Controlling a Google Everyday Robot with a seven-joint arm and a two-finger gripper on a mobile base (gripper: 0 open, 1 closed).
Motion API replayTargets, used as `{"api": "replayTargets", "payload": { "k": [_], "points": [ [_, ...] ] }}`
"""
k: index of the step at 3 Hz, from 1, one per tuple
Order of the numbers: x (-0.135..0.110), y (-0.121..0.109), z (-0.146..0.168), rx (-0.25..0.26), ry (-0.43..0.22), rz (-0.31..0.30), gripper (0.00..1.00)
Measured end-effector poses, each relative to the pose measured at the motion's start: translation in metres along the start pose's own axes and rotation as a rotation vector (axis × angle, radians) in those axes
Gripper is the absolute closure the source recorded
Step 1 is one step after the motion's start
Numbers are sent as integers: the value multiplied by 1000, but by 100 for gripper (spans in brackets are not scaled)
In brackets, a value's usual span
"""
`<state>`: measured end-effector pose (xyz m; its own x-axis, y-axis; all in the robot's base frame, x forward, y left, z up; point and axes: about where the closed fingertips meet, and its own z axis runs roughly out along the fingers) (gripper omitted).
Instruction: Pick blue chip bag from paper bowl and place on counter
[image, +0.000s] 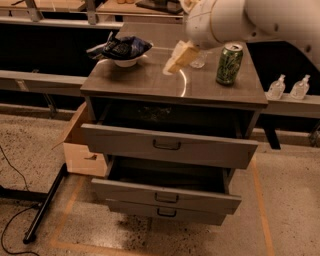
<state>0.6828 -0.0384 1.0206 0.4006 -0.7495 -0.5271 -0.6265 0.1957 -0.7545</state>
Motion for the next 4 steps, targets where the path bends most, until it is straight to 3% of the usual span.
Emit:
{"api": "replayTargets", "payload": {
  "k": [2,4],
  "points": [
    [11,4,113,-28,-39,-61,0],
    [1,-9,184,-11,-43,-63,0]
  ]
}}
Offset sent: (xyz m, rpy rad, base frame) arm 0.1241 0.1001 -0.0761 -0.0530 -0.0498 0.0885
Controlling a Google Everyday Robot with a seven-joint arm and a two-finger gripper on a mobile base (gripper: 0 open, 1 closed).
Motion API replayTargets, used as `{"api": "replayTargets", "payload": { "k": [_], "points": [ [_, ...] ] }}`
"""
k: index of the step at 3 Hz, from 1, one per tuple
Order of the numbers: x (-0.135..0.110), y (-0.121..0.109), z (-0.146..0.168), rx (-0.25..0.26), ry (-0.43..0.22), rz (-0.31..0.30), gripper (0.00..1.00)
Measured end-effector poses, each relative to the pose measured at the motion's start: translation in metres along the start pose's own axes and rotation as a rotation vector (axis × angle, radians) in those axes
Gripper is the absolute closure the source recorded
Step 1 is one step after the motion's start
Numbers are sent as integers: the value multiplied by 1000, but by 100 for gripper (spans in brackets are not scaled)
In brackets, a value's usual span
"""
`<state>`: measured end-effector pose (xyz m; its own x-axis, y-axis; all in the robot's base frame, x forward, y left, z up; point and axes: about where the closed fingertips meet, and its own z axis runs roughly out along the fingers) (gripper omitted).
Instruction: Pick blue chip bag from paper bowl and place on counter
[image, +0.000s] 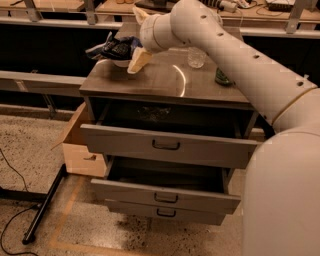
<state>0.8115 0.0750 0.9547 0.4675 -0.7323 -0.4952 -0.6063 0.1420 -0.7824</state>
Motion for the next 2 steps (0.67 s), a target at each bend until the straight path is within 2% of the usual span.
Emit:
{"api": "replayTargets", "payload": {
  "k": [1,2],
  "points": [
    [1,-5,22,10,-6,3,0],
    [-2,-8,40,13,-20,7,18]
  ]
}}
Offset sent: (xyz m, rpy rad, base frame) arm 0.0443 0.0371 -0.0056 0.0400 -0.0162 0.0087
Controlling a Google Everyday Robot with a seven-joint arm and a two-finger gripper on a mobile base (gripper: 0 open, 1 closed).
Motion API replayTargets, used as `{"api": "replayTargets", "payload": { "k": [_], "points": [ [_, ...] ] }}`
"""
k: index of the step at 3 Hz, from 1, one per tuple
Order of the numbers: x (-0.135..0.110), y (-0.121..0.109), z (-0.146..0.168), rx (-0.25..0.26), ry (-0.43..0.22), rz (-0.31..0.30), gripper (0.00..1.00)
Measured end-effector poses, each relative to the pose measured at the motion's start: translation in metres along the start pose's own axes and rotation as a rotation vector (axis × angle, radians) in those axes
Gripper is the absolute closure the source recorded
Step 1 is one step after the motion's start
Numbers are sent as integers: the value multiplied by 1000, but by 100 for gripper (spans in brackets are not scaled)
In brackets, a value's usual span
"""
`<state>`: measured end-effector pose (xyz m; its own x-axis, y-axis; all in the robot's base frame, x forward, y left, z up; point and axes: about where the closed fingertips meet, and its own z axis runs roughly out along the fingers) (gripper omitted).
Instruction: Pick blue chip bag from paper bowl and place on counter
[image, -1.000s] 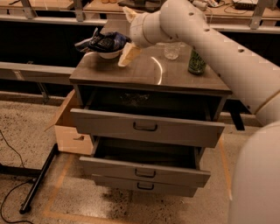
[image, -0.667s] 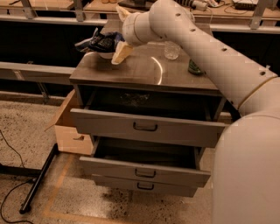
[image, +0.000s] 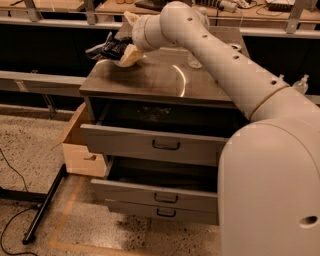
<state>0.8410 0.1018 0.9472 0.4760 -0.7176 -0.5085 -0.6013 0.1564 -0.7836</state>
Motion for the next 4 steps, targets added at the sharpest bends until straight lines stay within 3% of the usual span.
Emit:
{"api": "replayTargets", "payload": {
  "k": [3,4],
  "points": [
    [2,-1,4,-14,-21,30,88],
    [-5,-16,2,29,-22,18,100]
  ]
}}
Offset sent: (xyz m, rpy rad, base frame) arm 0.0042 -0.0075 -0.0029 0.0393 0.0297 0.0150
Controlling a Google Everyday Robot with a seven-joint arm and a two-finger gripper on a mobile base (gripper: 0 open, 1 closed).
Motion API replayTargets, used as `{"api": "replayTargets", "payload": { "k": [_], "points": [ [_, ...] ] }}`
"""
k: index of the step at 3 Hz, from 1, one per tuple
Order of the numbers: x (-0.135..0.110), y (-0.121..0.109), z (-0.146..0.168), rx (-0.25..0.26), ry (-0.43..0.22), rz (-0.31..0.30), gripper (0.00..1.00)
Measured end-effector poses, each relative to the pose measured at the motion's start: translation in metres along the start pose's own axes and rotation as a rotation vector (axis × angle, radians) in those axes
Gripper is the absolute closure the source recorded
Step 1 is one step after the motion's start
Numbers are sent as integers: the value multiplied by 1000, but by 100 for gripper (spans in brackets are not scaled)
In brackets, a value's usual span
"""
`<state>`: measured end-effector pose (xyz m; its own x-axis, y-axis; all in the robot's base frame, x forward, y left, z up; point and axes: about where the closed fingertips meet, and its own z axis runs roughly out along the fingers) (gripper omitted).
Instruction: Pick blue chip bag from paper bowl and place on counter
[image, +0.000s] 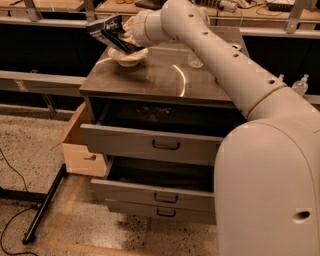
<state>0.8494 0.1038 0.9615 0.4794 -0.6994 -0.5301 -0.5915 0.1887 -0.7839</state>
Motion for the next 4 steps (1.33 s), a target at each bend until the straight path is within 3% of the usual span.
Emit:
{"api": "replayTargets", "payload": {
  "k": [2,4],
  "points": [
    [-17,-44,-19,181,-19,-55,100],
    [36,-58,-102,245,138,-4,100]
  ]
}}
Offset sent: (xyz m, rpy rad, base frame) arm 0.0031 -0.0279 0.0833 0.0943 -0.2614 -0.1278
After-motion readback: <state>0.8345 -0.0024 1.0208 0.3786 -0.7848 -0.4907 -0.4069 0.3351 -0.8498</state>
